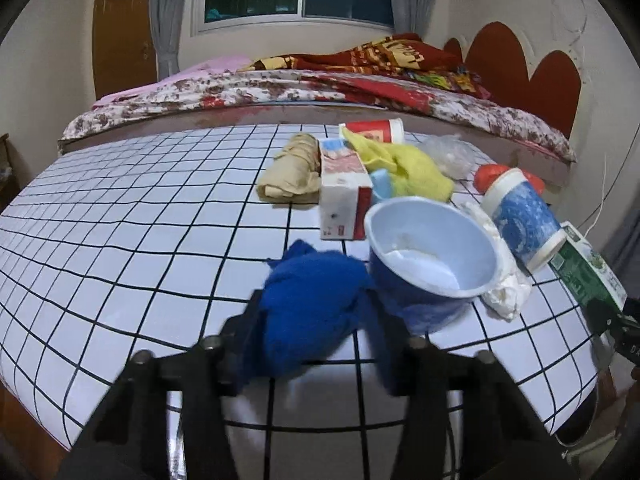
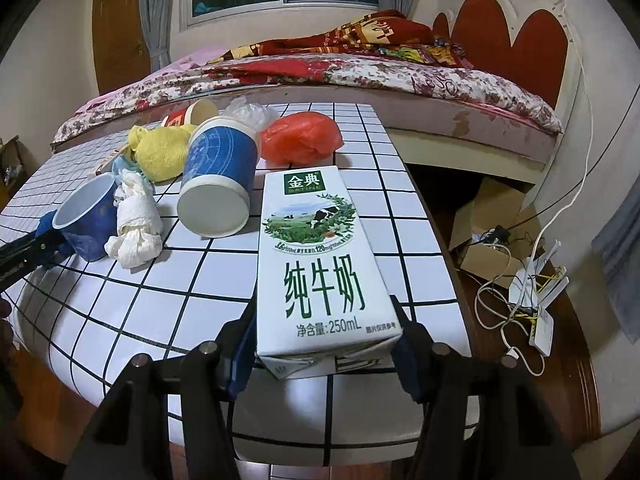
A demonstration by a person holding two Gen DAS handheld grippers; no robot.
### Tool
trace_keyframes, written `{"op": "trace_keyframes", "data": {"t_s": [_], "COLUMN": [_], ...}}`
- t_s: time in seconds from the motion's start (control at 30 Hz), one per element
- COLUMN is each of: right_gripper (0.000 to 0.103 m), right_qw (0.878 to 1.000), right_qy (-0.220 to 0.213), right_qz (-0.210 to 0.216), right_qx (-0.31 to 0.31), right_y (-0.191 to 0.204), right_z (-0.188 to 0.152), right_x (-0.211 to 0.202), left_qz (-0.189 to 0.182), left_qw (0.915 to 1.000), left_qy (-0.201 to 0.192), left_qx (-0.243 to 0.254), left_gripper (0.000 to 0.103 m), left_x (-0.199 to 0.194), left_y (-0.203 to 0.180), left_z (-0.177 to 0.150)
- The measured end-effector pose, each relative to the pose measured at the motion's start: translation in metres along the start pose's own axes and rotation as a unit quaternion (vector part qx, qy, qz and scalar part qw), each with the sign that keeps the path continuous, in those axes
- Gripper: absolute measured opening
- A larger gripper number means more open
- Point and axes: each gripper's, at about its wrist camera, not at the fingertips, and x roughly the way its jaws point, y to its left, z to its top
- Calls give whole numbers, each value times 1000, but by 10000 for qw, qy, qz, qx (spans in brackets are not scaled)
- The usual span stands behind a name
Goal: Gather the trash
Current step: 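Carry sock and carton over the black bin while both tools open to drop them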
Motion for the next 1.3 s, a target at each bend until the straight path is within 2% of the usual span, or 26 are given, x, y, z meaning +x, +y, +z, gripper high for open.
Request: {"op": "trace_keyframes", "data": {"t_s": [0.07, 0.27, 0.4, 0.5, 0.7, 0.97, 1.1, 1.3], "right_gripper": [59, 59, 58, 57, 56, 56, 56, 56], "right_qw": [10000, 9998, 9994, 9989, 9979, 9955, 9952, 9936], "right_qy": [-6, -154, -303, -399, -591, -849, -742, -411], "right_qz": [13, 37, 67, 86, 141, -195, -448, -636], "right_qx": [26, 126, 170, 209, 235, 367, 450, 842], "right_y": [0, -3, -6, -10, -22, -71, -110, -160], "right_z": [0, -8, -13, -16, -26, -48, -68, -100], "right_x": [0, -15, -30, -42, -61, -103, -117, -120], "left_qz": [15, 46, -77, -138, -370, -1050, -1452, -2114], "left_qw": [10000, 9999, 9997, 9995, 9985, 9926, 9862, 9717], "left_qy": [-55, -136, -201, -271, -332, -324, -260, -104], "left_qx": [57, -18, -106, -105, 207, 519, 754, 1051], "left_gripper": [39, 38, 38, 38, 36, 35, 35, 35], "left_x": [-4, -24, -39, -54, -69, -84, -90, -102], "left_y": [-1, -2, -8, -21, -60, -123, -166, -235], "left_z": [-1, -10, -16, -21, -28, -40, -49, -68]}}
